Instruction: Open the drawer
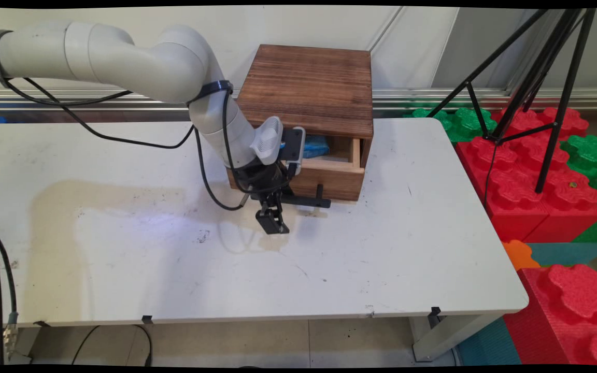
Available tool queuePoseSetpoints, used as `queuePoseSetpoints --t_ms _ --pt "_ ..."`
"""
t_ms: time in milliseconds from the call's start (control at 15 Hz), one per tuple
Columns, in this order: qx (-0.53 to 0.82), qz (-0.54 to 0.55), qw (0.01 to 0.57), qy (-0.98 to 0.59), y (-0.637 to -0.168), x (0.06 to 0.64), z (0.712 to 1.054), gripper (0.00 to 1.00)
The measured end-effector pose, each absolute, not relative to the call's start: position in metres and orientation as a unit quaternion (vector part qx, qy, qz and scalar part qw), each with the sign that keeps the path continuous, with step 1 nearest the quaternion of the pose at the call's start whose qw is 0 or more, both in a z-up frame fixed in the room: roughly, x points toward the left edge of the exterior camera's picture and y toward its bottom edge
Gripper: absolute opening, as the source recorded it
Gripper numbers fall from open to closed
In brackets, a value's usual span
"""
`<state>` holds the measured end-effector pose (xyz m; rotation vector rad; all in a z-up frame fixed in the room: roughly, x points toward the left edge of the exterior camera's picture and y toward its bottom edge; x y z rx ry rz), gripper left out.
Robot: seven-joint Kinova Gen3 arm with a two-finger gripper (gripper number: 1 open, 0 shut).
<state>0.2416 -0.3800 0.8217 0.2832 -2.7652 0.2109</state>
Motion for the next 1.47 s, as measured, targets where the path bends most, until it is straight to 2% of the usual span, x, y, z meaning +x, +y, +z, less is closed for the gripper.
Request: queuePoseSetpoints --t_ms 1467 --pt "0.092 0.028 0.192 -0.977 -0.314 0.224 0.821 1.0"
